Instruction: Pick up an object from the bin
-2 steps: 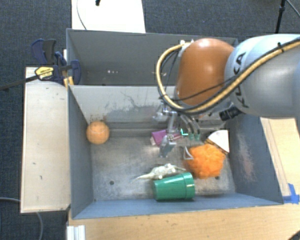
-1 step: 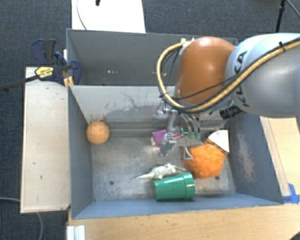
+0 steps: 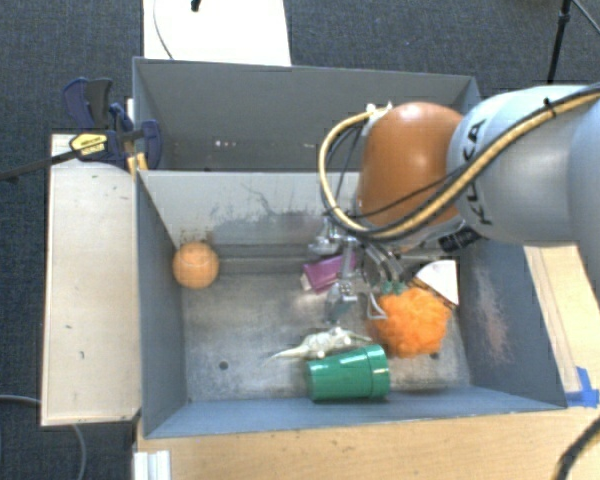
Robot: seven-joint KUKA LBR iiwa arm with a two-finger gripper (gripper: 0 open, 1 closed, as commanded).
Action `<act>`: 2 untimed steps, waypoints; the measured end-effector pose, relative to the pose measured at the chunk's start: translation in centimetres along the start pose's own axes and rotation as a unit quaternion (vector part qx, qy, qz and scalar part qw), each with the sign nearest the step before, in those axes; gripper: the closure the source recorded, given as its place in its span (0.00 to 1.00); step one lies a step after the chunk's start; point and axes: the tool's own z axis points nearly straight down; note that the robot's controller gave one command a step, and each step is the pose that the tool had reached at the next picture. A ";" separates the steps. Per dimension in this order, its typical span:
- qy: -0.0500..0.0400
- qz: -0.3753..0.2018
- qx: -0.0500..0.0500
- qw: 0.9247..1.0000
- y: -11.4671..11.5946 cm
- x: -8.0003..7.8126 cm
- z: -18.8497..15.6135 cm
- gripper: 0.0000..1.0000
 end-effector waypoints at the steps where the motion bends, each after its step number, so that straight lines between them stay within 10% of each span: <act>1: -0.005 0.050 0.001 0.999 -1.5 -1.2 3.4 0.00; 2: 0.004 0.085 0.001 0.996 -1.1 -0.3 4.1 0.00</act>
Offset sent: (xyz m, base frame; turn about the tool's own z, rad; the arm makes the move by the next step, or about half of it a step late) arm -0.0247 -0.0112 -0.0672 0.0176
